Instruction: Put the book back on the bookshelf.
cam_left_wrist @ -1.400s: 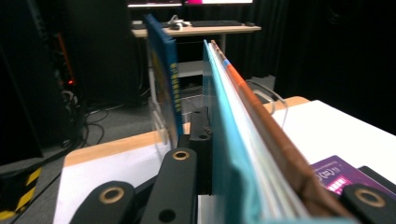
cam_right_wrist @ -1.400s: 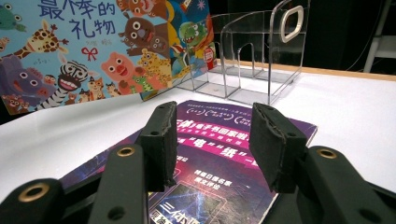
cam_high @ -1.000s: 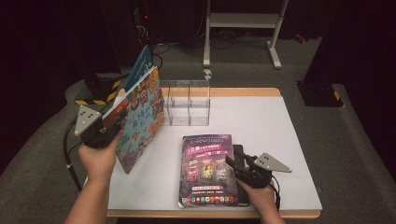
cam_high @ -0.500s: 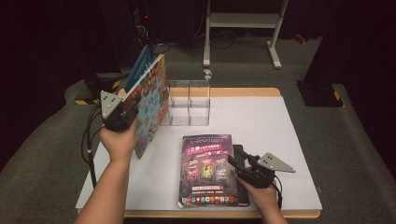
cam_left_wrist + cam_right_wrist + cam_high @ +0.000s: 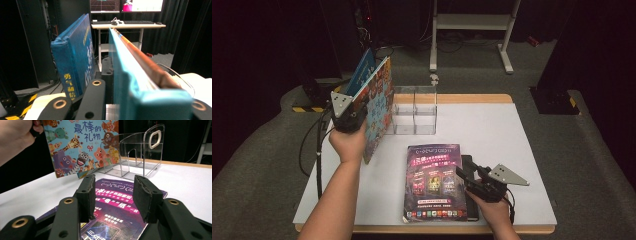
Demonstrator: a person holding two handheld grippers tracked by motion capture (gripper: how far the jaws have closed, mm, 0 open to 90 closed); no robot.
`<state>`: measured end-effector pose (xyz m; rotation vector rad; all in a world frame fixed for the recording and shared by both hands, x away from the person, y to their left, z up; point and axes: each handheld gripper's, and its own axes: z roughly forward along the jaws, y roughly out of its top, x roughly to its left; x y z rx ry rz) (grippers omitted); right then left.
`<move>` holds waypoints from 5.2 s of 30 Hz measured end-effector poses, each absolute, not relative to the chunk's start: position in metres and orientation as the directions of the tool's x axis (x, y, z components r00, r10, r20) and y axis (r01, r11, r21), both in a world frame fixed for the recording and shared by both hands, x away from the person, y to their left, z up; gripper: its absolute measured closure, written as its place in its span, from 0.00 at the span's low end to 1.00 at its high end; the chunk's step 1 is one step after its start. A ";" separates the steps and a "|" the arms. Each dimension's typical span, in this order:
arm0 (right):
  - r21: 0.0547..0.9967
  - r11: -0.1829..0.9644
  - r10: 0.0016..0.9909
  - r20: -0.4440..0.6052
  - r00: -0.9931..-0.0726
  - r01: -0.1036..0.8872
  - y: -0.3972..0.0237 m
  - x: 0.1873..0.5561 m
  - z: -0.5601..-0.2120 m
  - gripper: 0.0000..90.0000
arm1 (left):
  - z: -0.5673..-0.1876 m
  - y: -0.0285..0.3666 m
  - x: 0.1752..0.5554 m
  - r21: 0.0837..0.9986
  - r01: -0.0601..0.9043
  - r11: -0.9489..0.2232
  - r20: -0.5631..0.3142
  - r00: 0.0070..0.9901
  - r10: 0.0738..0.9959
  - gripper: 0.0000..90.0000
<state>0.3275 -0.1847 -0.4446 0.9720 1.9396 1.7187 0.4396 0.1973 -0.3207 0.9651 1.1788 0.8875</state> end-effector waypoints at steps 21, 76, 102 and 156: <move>0.969 0.013 0.695 0.169 -0.698 0.248 -0.184 0.326 -0.445 0.59 | -0.339 0.202 0.437 0.931 -0.073 0.357 -0.341 0.170 0.924 0.89; 0.965 0.035 0.691 0.165 -0.704 0.261 -0.176 0.325 -0.449 0.59 | -0.398 0.208 0.397 0.949 -0.016 0.315 -0.310 0.132 0.941 0.89; 0.965 0.026 0.690 0.171 -0.703 0.260 -0.178 0.325 -0.448 0.59 | -0.397 0.204 0.410 0.946 -0.036 0.321 -0.317 0.080 0.945 0.89; 0.963 0.046 0.683 0.162 -0.712 0.264 -0.174 0.325 -0.450 0.59 | -0.402 0.212 0.398 0.940 -0.028 0.340 -0.335 0.106 0.936 0.70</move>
